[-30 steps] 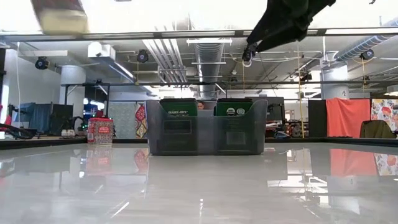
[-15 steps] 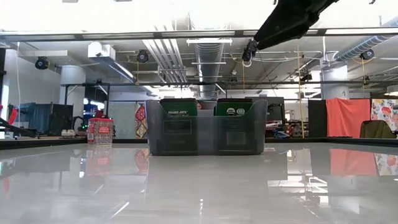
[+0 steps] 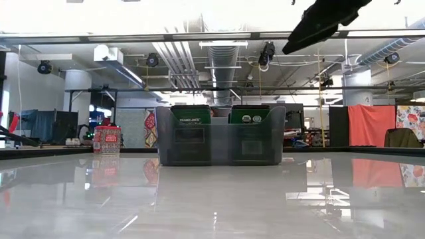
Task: Sort spices by type
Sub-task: Put the red seasoning can into the transparent bin
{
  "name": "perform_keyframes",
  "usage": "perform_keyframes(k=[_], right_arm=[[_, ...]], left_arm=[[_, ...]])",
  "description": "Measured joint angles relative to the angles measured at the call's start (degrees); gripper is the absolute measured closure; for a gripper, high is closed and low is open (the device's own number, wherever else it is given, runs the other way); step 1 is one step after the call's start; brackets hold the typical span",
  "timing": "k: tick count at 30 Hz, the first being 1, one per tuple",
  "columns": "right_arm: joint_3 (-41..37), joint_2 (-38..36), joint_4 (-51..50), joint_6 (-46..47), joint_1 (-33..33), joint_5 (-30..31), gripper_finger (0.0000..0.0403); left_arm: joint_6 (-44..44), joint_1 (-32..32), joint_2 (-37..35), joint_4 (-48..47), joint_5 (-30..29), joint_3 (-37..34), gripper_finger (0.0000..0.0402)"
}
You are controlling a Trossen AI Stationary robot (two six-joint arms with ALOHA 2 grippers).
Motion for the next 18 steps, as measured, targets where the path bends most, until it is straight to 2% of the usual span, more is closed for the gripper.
perform_keyframes(k=[3,8,18], right_arm=[[-0.21,0.0,-0.08,0.04,1.57,-0.03,0.0101],[-0.21,0.0,-0.04,0.11,3.05,-0.03,0.011],[-0.23,0.0,-1.01,0.28,3.37,-0.05,0.0101]], left_arm=[[-0.43,0.07,-1.4,2.38,-2.0,-3.99,0.0203],[-1.55,0.49,-5.15,5.0,1.66,-12.14,0.0203],[-2.14,0.44,-10.81,16.56,3.01,-25.58,0.0203]])
